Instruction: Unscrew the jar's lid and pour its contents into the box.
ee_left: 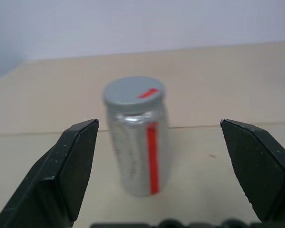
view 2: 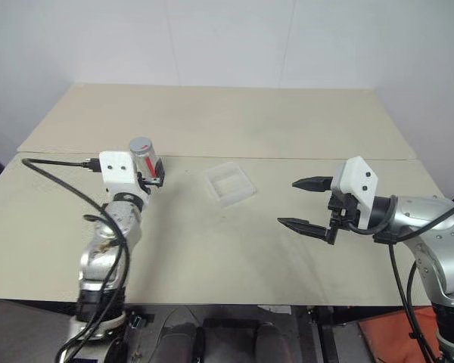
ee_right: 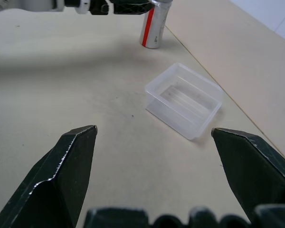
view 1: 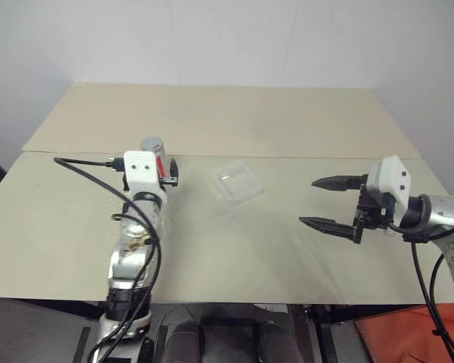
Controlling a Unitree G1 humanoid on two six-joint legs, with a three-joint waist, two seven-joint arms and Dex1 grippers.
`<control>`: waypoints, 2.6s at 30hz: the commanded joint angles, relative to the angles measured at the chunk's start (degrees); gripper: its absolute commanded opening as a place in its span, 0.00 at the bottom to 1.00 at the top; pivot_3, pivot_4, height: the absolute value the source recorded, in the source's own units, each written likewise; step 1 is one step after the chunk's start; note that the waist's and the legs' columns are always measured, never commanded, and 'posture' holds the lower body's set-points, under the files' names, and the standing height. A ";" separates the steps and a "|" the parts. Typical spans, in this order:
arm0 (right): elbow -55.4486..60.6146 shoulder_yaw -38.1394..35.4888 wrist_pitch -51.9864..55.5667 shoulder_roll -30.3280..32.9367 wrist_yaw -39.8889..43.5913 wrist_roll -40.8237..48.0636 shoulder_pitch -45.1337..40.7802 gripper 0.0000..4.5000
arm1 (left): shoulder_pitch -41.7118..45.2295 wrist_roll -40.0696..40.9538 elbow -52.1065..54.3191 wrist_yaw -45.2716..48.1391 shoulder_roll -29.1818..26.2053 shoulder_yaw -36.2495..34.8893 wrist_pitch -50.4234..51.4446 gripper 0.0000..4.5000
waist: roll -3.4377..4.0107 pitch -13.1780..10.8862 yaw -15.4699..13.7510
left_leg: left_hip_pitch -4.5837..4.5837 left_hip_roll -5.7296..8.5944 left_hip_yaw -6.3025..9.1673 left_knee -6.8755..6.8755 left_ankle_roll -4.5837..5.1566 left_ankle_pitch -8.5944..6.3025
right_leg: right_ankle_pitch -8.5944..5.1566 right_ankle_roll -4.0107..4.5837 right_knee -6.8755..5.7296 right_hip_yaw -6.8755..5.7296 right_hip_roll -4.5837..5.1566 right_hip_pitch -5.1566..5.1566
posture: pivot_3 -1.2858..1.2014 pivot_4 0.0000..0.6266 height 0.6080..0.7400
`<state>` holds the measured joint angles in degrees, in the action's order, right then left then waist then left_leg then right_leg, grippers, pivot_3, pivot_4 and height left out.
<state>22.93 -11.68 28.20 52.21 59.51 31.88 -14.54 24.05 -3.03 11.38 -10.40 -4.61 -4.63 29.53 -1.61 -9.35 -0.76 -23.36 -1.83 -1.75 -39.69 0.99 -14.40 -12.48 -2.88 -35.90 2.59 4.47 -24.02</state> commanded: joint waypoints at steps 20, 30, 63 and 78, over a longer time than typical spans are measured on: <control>0.40 -2.73 -1.28 2.47 1.97 1.11 -1.80 1.00 | 15.33 -5.06 -28.83 -16.31 5.88 -2.66 -14.83 0.99 | -0.02 -0.01 -0.01 | -0.04 0.03 0.01 0.00 0.00 0.00 | 0.01 -0.01 0.02 -0.02 0.00 -0.02 | 0.52 0.24 1.00; 1.66 -3.56 -0.84 2.89 1.89 2.12 -1.05 1.00 | 21.78 -4.69 -43.44 -19.42 4.80 -3.78 -22.85 0.99 | -0.03 -0.02 0.00 | -0.06 0.04 0.01 0.00 0.00 0.00 | 0.02 -0.02 0.03 -0.02 0.00 -0.04 | 0.52 0.24 1.00; 4.19 -5.88 -0.56 2.89 1.11 4.07 2.12 1.00 | 34.18 -3.91 -72.66 -26.63 0.63 -4.03 -42.94 0.85 | -0.04 -0.02 0.00 | -0.06 0.06 0.00 0.00 -0.02 0.01 | 0.05 -0.07 0.03 -0.04 0.02 -0.03 | 0.52 0.24 1.00; 4.14 -5.60 -0.68 2.37 0.60 3.98 2.03 1.00 | 32.28 -1.71 -69.39 -21.59 0.44 -3.73 -43.09 0.46 | -0.04 -0.02 0.00 | -0.07 0.07 0.00 0.00 -0.02 0.01 | 0.05 -0.08 0.03 -0.05 0.02 -0.04 | 0.52 0.24 1.00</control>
<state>25.52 -15.11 28.14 54.28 60.74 35.06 -12.14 56.08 -5.06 -61.37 -34.53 -3.62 -8.99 -12.33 -1.65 -9.37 -0.76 -23.43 -1.76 -1.76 -39.70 0.97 -14.39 -12.43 -2.96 -35.87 2.54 4.49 -24.06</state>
